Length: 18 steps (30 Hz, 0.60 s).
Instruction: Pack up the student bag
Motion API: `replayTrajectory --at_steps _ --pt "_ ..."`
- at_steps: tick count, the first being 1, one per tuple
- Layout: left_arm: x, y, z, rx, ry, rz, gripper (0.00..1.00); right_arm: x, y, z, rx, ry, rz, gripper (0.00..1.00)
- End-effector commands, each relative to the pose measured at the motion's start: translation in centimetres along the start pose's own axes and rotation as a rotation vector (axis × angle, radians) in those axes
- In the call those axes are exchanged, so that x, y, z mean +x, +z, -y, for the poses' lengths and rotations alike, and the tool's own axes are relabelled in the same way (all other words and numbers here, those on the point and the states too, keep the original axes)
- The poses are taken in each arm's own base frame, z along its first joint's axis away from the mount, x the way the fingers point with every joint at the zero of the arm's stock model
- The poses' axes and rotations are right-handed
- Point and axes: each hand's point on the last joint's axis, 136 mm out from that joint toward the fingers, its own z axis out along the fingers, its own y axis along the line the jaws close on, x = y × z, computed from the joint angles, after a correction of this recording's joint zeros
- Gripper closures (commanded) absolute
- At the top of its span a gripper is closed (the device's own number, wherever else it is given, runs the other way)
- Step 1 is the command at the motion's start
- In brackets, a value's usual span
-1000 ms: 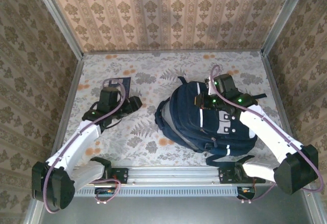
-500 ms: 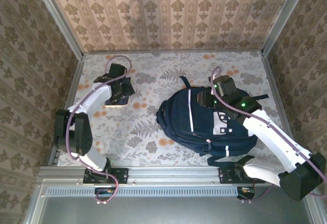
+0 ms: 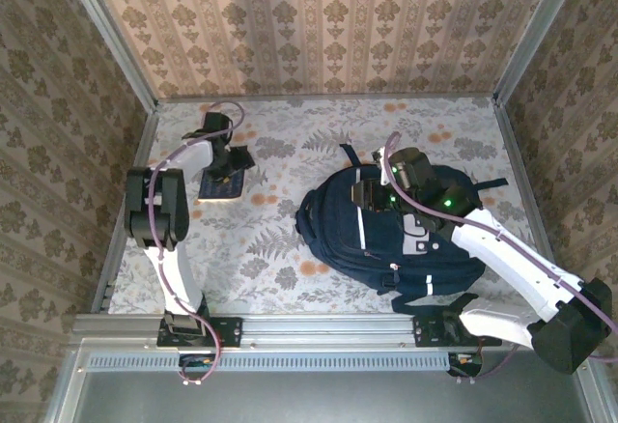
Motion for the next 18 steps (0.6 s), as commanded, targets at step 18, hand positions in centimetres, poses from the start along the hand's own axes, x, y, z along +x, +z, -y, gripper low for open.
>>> replayTrajectory --at_steps 18 --pt "12.9 0.0 -2.3 0.043 -0.345 -0.102 0.27 1.2 2.3 -4.7 -0.161 0.022 -0.089 0.58"
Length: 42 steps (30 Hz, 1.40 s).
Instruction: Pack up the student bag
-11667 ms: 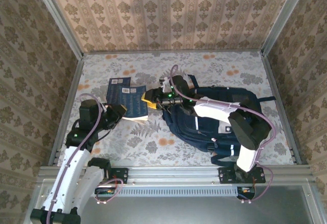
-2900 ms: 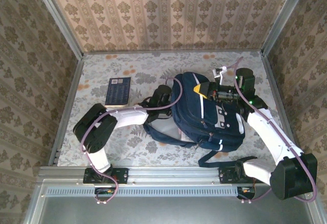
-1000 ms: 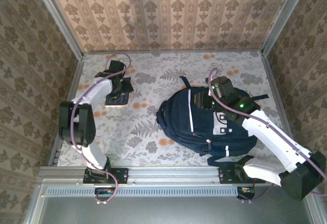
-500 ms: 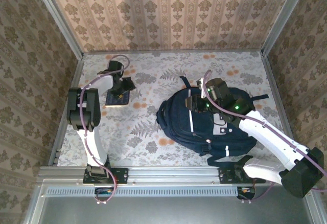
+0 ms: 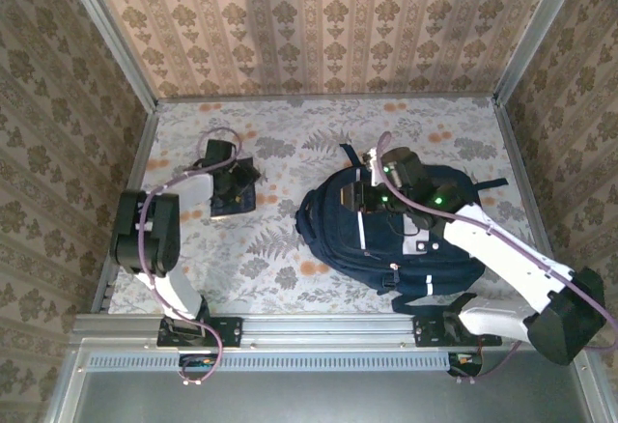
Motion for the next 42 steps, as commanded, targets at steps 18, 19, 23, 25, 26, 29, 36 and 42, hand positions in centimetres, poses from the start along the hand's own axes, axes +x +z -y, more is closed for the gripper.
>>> replayTrajectory --at_steps 18,19,23,25,26,29,36,42 --pt "14.2 -11.7 -6.3 0.016 -0.026 0.032 0.26 1.2 9.5 -4.7 0.031 0.072 -0.134 0.76" --pt "13.3 -12.8 -6.5 0.011 0.009 0.077 0.25 1.4 10.0 -5.0 0.024 0.068 -0.147 0.76" --pt "10.8 -15.1 -7.8 -0.027 0.065 0.165 0.24 2.7 11.6 -5.9 0.062 0.025 -0.179 0.71" --pt "10.2 -14.9 -8.6 -0.056 0.048 0.143 0.23 3.3 12.3 -6.3 0.101 0.012 -0.164 0.68" --pt "9.8 -14.4 -9.1 -0.07 0.023 0.127 0.23 3.7 12.7 -6.4 0.124 0.028 -0.159 0.68" --pt "8.8 -12.7 -10.1 -0.101 0.003 0.083 0.23 5.0 14.0 -7.2 0.136 0.084 -0.176 0.68" --pt "6.9 -10.2 -10.9 -0.094 -0.036 0.054 0.24 7.7 16.9 -7.6 0.237 0.183 -0.218 0.63" --pt "7.4 -9.1 -12.5 -0.118 -0.031 0.04 0.24 9.4 19.2 -6.9 0.294 0.203 -0.264 0.6"
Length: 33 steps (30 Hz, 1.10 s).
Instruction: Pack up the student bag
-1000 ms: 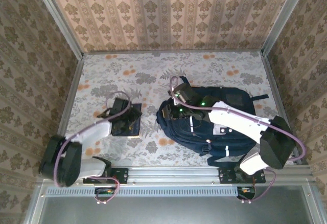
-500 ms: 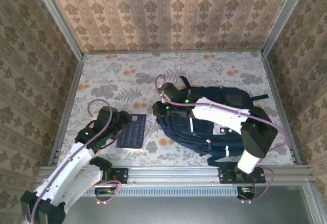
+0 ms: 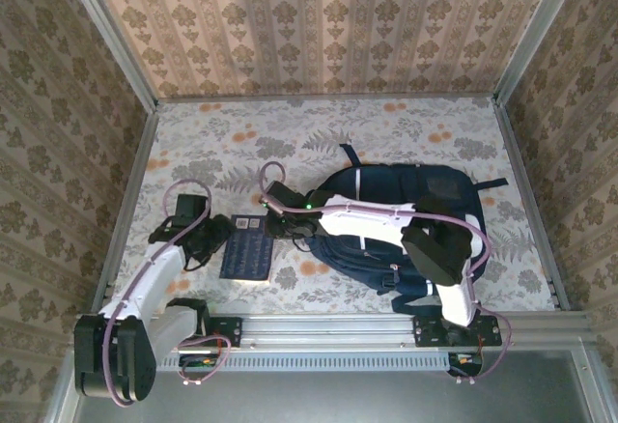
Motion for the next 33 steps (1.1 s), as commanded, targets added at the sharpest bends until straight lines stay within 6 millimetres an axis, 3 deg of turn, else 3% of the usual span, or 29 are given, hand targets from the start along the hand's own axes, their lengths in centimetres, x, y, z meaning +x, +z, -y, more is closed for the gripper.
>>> replayTrajectory --at_steps 1,6,14,22,33 --pt "0.9 1.2 -0.8 0.011 0.028 -0.039 0.24 0.4 1.2 1.1 0.081 0.039 -0.012 0.6" --pt "2.5 2.6 -1.3 0.04 0.016 -0.101 0.25 1.3 3.3 1.4 0.096 0.034 -0.054 0.56" --pt "3.9 2.7 -0.6 0.101 0.02 -0.153 0.34 2.4 5.8 -0.5 0.011 0.006 -0.142 0.57" --pt "5.2 2.8 0.1 0.159 0.028 -0.18 0.41 2.1 5.7 -3.0 -0.103 0.006 -0.172 0.6" --pt "5.6 2.2 1.7 0.233 0.058 -0.211 0.43 0.9 4.8 -2.3 -0.126 0.003 -0.182 0.6"
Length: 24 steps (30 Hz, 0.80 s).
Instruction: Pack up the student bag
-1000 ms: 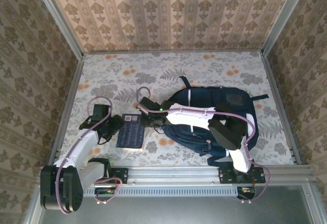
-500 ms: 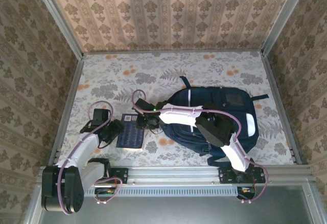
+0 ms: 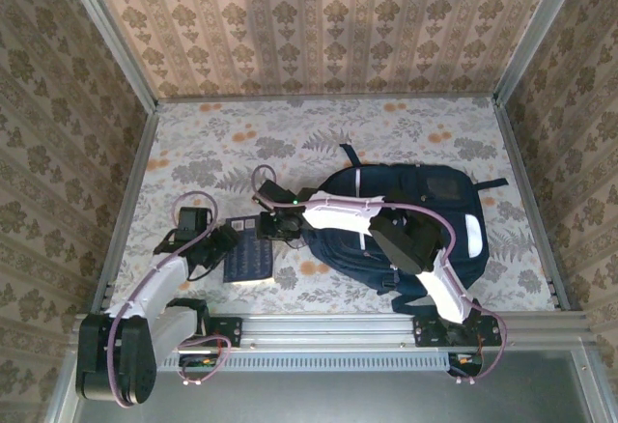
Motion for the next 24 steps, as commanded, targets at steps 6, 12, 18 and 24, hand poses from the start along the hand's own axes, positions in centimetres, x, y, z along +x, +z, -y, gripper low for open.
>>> replayTrajectory --at_steps 6,12,18,24 --pt "3.4 0.5 2.3 0.148 0.022 -0.172 0.43 0.2 -0.2 -1.6 -0.101 -0.037 -0.061 0.6" --pt "3.6 0.9 1.5 0.11 0.033 -0.178 0.42 0.5 0.2 -1.0 -0.099 -0.036 -0.08 0.59" --pt "3.4 0.9 1.0 0.084 0.041 -0.168 0.42 0.8 0.1 -1.1 -0.116 -0.032 -0.091 0.6" --pt "3.3 1.0 0.8 0.071 0.046 -0.164 0.42 -0.1 -2.0 -1.7 -0.117 -0.05 -0.04 0.64"
